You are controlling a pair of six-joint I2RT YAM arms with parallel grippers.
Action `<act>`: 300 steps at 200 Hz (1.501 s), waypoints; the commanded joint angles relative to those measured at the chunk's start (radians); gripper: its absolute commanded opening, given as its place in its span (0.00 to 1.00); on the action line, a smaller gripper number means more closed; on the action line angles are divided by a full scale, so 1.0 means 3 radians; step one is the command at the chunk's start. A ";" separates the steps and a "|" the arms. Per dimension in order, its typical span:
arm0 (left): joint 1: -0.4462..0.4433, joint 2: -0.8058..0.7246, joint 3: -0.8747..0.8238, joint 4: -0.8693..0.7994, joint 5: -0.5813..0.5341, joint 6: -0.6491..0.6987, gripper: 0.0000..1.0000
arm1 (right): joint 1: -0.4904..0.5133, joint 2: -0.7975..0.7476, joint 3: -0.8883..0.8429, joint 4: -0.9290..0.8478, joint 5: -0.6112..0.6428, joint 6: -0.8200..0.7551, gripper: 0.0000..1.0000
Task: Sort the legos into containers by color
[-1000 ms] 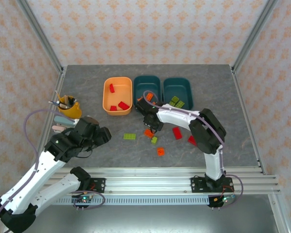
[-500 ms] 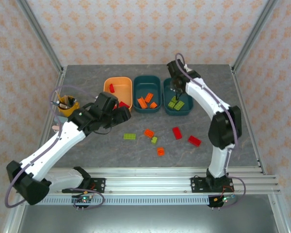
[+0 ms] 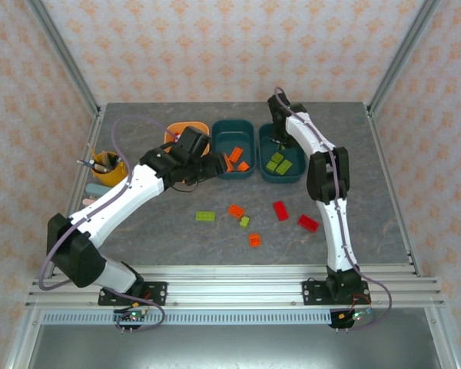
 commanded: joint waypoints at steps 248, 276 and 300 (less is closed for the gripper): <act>-0.0554 0.1601 0.0328 -0.0228 0.0374 -0.2667 0.74 | 0.1232 -0.4799 -0.4366 0.0870 -0.0809 -0.0180 0.61; -0.0559 0.1772 0.0346 -0.0191 0.0425 -0.2799 0.71 | 0.1232 -0.4833 -0.4391 0.0812 -0.0804 -0.0197 0.62; -0.0559 0.1887 0.0408 -0.0142 0.0421 -0.2807 0.59 | 0.1232 -0.4830 -0.4406 0.0838 -0.0797 -0.0185 0.62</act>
